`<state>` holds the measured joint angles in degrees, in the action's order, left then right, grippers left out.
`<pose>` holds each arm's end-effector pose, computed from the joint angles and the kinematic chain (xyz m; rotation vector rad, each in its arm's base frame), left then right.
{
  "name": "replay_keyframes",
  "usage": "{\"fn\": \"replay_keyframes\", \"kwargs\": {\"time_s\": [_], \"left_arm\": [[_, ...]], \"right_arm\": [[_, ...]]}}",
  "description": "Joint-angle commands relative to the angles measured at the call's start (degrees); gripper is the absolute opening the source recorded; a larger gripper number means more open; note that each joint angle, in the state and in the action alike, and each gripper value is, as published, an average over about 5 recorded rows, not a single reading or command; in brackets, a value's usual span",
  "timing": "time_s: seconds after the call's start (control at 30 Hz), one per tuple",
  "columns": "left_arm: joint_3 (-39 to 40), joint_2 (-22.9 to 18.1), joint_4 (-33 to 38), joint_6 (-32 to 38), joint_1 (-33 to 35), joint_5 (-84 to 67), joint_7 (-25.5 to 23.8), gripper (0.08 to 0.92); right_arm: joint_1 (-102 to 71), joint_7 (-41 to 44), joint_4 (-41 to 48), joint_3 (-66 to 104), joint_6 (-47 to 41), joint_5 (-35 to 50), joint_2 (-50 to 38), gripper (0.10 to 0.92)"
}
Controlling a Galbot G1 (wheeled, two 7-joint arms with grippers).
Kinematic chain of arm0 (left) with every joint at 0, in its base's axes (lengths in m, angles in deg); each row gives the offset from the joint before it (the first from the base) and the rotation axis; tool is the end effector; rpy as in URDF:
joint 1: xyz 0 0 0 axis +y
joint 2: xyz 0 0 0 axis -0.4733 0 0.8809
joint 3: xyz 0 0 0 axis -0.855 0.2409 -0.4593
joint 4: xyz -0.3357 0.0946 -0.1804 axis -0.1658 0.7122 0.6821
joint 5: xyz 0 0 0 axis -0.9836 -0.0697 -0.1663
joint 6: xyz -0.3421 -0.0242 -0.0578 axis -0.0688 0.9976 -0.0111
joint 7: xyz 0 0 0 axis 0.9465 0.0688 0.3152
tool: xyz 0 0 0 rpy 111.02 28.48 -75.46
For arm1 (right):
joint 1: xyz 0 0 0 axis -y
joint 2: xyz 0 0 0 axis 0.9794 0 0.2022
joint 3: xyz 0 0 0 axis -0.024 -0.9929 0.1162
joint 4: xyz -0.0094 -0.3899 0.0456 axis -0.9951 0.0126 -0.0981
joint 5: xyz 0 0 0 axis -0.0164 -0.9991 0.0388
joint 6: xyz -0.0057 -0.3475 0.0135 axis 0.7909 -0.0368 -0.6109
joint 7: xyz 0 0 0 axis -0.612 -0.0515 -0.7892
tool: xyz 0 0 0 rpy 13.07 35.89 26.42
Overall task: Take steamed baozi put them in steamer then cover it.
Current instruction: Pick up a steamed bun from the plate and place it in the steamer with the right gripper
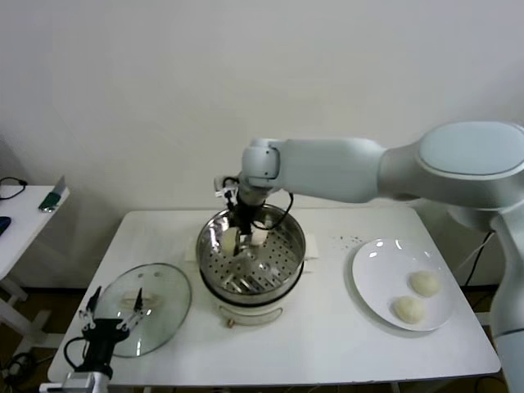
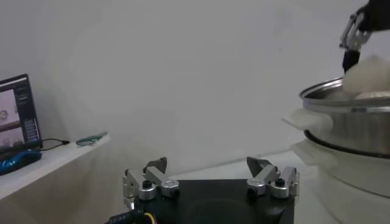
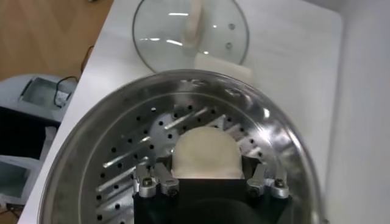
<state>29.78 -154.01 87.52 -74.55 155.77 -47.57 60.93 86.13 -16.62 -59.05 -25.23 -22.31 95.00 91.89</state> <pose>0.1040 0.1236 -0.3755 0.1694 -3.0134 -0.3751 0.5852 0.2180 -0.0832 1.5963 -1.3083 1.3244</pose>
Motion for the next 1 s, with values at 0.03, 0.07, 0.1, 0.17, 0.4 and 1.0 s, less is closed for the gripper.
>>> {"fn": "replay_keyframes", "kwargs": {"time_s": [0.03, 0.07, 0.1, 0.17, 0.4, 1.0], "left_arm": [[0.2, 0.1, -0.2, -0.1, -0.4, 0.1, -0.1, 0.823], [0.3, 0.1, -0.3, -0.1, -0.5, 0.2, -0.1, 0.823], [0.3, 0.1, -0.3, -0.2, -0.6, 0.2, -0.1, 0.823], [0.4, 0.1, -0.3, -0.2, -0.8, 0.2, -0.1, 0.823], [0.4, 0.1, -0.3, -0.2, -0.7, 0.3, -0.1, 0.823], [0.4, 0.0, -0.5, -0.1, -0.6, 0.7, -0.1, 0.823]], "right_arm": [[-4.8, -1.0, 1.9, -0.3, -0.5, -0.7, 3.5, 0.728], [-4.9, -1.1, 2.0, -0.2, -0.5, -0.9, 3.6, 0.729], [-5.0, -1.1, 2.1, -0.1, -0.5, -1.0, 3.6, 0.729], [-5.1, -1.3, 2.2, -0.1, -0.5, -1.3, 3.3, 0.732], [-4.4, -1.7, 2.3, 0.8, -0.6, -1.8, 2.3, 0.770], [13.5, 8.7, -11.9, -3.6, 5.9, -7.7, -20.5, 0.823]]}}
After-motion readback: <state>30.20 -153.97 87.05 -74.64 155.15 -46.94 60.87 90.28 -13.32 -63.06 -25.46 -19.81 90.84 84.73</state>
